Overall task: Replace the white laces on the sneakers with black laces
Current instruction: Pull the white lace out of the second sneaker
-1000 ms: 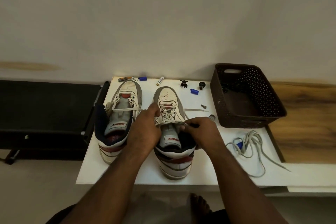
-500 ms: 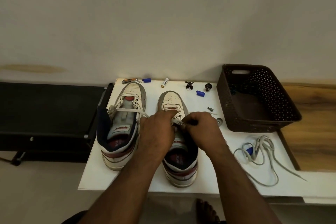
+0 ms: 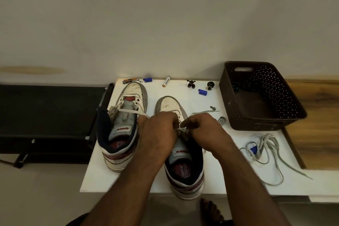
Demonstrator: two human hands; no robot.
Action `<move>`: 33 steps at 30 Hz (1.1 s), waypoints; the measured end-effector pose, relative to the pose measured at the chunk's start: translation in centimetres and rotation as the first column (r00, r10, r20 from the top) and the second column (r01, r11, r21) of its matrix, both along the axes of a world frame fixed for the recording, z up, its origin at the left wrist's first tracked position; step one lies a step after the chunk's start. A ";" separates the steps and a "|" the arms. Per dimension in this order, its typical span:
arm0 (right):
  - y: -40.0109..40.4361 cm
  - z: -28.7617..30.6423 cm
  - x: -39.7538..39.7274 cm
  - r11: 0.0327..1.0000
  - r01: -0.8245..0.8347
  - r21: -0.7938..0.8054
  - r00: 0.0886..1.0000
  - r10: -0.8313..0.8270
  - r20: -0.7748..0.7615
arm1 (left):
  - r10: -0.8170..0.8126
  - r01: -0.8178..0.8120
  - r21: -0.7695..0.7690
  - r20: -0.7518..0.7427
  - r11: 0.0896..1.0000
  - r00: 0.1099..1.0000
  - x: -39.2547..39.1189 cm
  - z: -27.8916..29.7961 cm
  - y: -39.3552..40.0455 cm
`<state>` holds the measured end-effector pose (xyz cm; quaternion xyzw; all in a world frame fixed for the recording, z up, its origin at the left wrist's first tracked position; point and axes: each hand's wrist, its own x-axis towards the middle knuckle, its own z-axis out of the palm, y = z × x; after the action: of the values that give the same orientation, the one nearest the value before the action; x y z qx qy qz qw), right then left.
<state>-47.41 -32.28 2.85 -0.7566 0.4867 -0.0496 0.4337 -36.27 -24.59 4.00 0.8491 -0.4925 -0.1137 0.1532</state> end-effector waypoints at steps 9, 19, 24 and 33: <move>0.0 0.0 0.3 0.999 0.033 0.035 0.999 -0.033 -0.004 | -0.066 0.040 -0.116 -0.231 0.992 0.971 0.2 0.3 0.2; -0.4 0.0 0.2 0.994 0.066 0.088 0.998 -0.068 0.017 | 0.223 -0.417 -0.421 -0.437 0.806 0.872 2.9 0.1 0.4; -0.2 0.1 0.4 0.995 0.073 0.067 0.997 -0.074 0.014 | 0.012 -0.240 -0.296 -0.609 0.925 0.793 2.2 0.1 0.0; -0.3 -0.1 0.3 0.992 0.082 0.091 0.996 -0.086 0.039 | 0.132 -0.231 -0.308 -0.312 0.923 0.941 2.1 0.1 0.2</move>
<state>-47.11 -32.57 2.76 -0.7141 0.5104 -0.0624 0.4751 -34.21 -24.42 4.09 0.8268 -0.3958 -0.1334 0.3767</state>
